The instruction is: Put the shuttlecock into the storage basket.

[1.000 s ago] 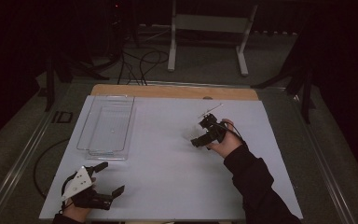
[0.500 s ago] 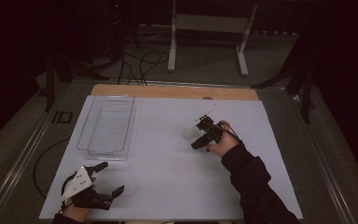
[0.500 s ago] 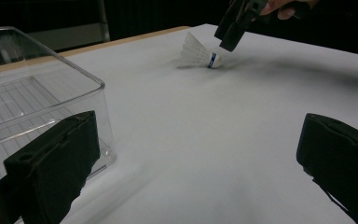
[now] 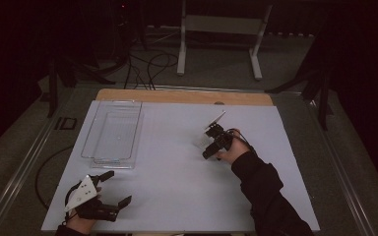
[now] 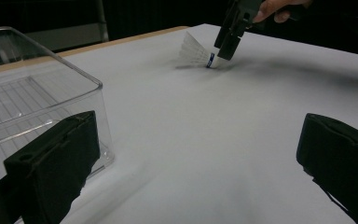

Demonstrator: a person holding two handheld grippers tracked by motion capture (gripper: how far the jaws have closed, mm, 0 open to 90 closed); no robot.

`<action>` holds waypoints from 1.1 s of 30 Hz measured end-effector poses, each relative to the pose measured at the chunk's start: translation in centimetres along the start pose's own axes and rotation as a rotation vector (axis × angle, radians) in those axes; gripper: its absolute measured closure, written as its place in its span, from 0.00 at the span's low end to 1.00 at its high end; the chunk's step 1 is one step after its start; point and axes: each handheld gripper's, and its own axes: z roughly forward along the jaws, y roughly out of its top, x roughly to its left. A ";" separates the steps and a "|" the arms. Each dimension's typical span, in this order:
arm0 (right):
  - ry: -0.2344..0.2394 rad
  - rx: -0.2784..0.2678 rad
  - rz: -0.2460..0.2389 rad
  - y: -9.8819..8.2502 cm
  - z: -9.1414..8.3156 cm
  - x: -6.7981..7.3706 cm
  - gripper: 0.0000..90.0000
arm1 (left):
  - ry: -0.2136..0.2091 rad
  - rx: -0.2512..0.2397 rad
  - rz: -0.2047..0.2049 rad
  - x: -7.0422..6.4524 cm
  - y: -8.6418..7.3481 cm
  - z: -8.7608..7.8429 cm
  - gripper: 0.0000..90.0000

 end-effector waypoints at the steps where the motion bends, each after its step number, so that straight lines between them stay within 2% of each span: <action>1: 0.004 0.007 0.000 0.0 0.1 0.0 0.25 | -0.001 0.000 -0.001 0.0 0.0 0.0 0.00; 9: 0.003 0.038 -0.002 0.4 0.4 0.2 0.32 | -0.005 0.004 0.010 -0.1 0.0 0.0 0.00; 10: -0.005 0.048 -0.005 0.5 0.5 0.3 0.40 | -0.007 0.005 0.010 -0.1 0.0 0.0 0.00; 12: -0.010 0.054 -0.004 0.6 0.6 0.3 0.42 | -0.008 0.004 0.010 -0.1 0.0 0.0 0.00; 13: -0.010 0.059 -0.015 0.6 0.7 0.4 0.47 | -0.008 0.005 0.010 -0.1 0.0 0.0 0.00; 24: -0.025 0.105 0.015 1.2 1.7 0.1 0.57 | -0.009 0.006 0.011 -0.1 0.0 0.1 0.00; 33: -0.031 0.125 0.001 1.7 2.0 0.3 0.66 | -0.012 0.010 0.018 -0.1 0.0 0.1 0.00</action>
